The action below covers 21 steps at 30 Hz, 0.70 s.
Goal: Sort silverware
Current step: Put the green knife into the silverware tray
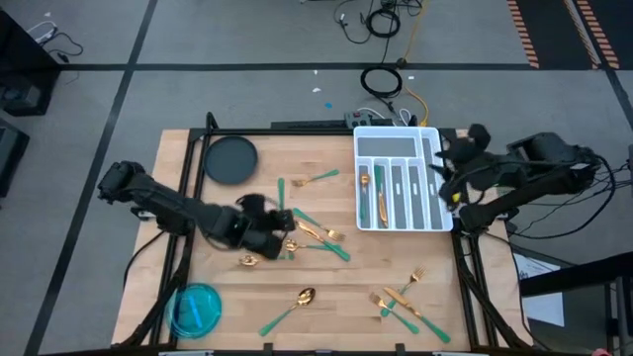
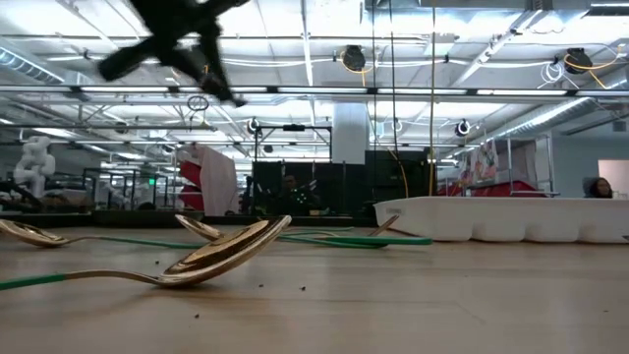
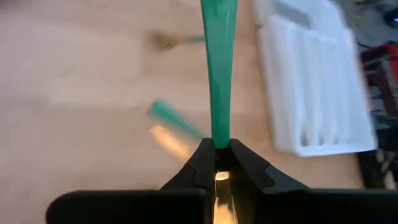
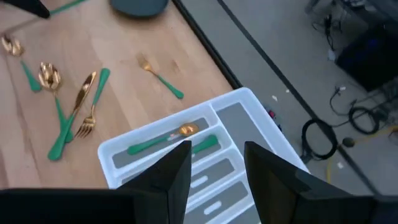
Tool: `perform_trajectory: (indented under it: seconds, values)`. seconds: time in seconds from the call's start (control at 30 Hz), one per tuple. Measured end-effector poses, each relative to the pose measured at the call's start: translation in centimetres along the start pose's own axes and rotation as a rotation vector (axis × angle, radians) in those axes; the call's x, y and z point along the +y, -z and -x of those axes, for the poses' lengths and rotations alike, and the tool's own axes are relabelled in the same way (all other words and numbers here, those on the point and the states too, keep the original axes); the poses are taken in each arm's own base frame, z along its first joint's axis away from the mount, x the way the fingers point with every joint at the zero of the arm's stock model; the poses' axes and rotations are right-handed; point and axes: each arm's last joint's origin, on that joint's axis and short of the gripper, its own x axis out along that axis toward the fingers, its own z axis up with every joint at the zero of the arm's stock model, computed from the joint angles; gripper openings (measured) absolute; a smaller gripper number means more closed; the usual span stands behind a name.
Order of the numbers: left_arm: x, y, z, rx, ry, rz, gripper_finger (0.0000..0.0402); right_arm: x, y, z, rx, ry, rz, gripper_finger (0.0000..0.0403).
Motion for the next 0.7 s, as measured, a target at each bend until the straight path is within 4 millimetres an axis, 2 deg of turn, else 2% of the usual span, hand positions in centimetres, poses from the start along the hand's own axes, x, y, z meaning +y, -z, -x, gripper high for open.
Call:
perform_trajectory:
  seconds: [0.17,0.4,0.53,0.7]
  values:
    - [-3.1,-3.5,-2.1,-0.047,0.132,-0.056,0.0027,-1.7,0.9,1.3,-0.037,-0.011,-0.058,0.0141]
    - [-5.4,-8.2,-6.4,-0.057,0.268,-0.059,0.0027,-2.9,1.5,2.0,-0.08,0.039,-0.054,0.0141]
    - [-6.5,-9.4,-9.2,-0.055,0.378,-0.009,0.0027,-2.9,1.6,1.9,-0.082,0.051,-0.028,0.0141]
    - [-7.8,-9.4,-12.0,-0.043,0.532,0.06,0.0027,-2.4,2.3,0.9,-0.054,0.081,-0.011,0.0141]
